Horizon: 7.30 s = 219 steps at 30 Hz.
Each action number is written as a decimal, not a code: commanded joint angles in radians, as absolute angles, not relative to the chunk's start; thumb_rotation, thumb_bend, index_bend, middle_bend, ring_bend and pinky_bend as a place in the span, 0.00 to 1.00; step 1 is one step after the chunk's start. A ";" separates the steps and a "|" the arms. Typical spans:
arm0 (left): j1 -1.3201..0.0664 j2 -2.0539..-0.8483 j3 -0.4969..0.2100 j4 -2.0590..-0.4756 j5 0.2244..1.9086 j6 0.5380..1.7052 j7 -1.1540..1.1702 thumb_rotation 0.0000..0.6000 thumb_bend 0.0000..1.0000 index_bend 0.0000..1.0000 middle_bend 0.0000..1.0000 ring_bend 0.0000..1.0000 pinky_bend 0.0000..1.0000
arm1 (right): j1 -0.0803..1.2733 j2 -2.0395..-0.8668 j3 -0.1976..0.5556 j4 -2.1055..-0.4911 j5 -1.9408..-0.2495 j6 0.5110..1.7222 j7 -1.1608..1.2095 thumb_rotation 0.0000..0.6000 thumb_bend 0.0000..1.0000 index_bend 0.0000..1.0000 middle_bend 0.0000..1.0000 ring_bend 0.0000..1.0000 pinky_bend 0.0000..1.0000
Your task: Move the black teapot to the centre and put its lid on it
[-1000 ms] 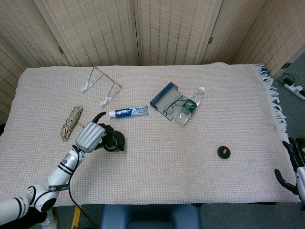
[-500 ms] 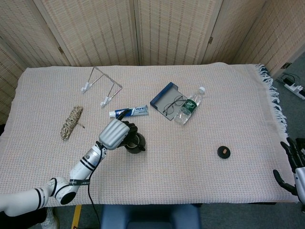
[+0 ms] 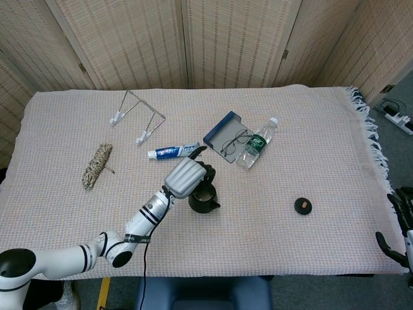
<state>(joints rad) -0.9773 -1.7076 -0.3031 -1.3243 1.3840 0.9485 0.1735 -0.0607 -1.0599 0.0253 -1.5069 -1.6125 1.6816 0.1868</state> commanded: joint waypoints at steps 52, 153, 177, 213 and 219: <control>-1.081 -1.597 -0.215 -1.543 0.755 0.854 0.629 1.00 0.14 0.00 0.00 0.00 0.00 | -0.057 -1.050 0.037 -1.520 -1.607 1.672 0.176 1.00 0.39 0.03 0.06 0.18 0.03; -0.226 -1.122 -0.070 -1.605 1.359 1.410 -0.007 1.00 0.20 0.05 0.02 0.01 0.00 | 0.418 -1.359 0.048 -1.435 -1.176 0.955 -0.346 1.00 0.34 0.28 0.30 0.80 0.80; -0.208 -1.116 -0.091 -1.609 1.371 1.406 -0.010 1.00 0.20 0.05 0.02 0.01 0.00 | 0.461 -1.269 0.083 -1.577 -1.232 0.969 -0.297 1.00 0.33 0.40 0.38 0.82 0.82; -0.177 -1.097 -0.095 -1.638 1.377 1.415 0.006 1.00 0.20 0.05 0.02 0.01 0.00 | 1.149 -1.472 0.151 -1.558 -0.679 0.709 -0.670 1.00 0.33 0.43 0.35 0.83 0.82; -0.176 -1.100 -0.096 -1.634 1.378 1.414 0.004 1.00 0.20 0.05 0.02 0.01 0.00 | 1.176 -1.488 0.120 -1.549 -0.658 0.737 -0.689 1.00 0.33 0.40 0.31 0.83 0.82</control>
<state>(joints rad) -0.1759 -1.0998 -0.0957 -1.6338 1.3784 1.4137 0.0044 1.1733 -1.4860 0.1235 -1.5493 -0.6607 0.7350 -0.6863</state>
